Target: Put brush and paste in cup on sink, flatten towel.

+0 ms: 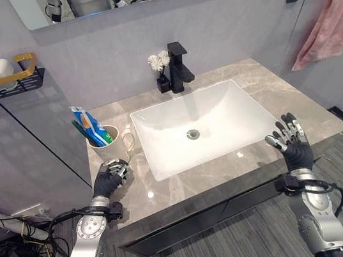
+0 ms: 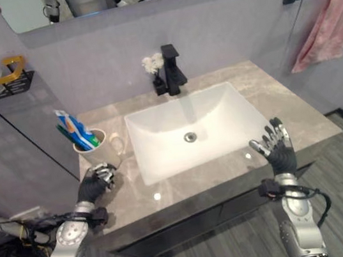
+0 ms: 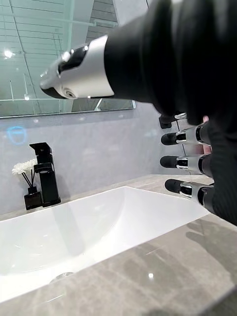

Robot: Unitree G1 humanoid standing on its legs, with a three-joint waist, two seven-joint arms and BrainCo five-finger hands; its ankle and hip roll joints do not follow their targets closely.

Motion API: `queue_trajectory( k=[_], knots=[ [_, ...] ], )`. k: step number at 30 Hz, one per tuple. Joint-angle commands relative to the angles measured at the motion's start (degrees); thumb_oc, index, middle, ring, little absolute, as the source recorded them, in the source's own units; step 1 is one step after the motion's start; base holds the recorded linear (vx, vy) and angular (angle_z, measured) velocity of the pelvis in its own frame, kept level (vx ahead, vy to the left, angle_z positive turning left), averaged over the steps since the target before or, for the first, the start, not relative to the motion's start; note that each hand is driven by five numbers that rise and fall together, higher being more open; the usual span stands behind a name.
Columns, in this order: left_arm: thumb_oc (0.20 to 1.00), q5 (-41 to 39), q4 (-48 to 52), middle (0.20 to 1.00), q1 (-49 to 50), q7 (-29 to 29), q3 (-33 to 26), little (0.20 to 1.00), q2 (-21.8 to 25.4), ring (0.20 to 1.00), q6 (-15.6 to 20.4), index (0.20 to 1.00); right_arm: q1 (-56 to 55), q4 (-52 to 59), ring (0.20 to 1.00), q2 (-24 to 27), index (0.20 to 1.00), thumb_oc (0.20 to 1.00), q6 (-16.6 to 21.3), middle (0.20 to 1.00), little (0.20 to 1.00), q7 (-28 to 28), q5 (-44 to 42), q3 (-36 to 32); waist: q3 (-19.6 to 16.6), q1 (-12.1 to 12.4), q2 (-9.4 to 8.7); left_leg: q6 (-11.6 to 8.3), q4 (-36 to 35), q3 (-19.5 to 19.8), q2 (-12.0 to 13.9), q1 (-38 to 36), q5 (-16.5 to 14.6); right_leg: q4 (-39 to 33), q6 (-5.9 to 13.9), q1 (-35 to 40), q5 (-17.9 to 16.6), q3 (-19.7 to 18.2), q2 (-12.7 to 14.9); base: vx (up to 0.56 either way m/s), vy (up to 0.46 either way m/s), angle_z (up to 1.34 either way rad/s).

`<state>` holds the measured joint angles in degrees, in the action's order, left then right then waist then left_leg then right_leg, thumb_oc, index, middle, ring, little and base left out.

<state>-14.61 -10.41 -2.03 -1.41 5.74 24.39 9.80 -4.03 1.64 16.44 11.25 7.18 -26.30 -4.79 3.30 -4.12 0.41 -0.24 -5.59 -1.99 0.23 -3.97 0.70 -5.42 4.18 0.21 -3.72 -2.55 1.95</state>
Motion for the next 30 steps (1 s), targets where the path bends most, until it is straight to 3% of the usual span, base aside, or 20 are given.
queue_trajectory(
  k=[1, 30],
  knots=[
    [0.200, 2.03, -2.71, 0.200, -4.95, -0.80, -0.93, 0.200, 2.75, 0.200, 2.67, 0.200, 1.15, 2.44, 1.000, -0.08, 1.000, 1.000, 2.44, 1.000, 1.000, -0.84, -1.85, -2.43, 0.59, -0.93, -2.77, -0.32, 0.59, 1.64, 1.37, -4.67, -10.06, 0.42, 3.69, 4.06, 7.00, 4.42, 4.41, 0.00, 0.000, 0.00],
    [0.200, 1.34, -4.28, 0.200, -8.60, -2.68, -2.03, 0.200, 3.80, 0.200, 2.82, 0.200, 0.93, 1.90, 1.000, 0.72, 1.000, 1.000, 2.16, 1.000, 1.000, -1.23, -2.35, -2.16, 1.19, -1.75, -3.53, -0.56, 0.59, 0.74, 1.56, -4.09, -9.76, 0.45, 3.78, 2.80, 6.55, 3.87, 3.98, 0.00, 0.000, 0.00]
  ],
)
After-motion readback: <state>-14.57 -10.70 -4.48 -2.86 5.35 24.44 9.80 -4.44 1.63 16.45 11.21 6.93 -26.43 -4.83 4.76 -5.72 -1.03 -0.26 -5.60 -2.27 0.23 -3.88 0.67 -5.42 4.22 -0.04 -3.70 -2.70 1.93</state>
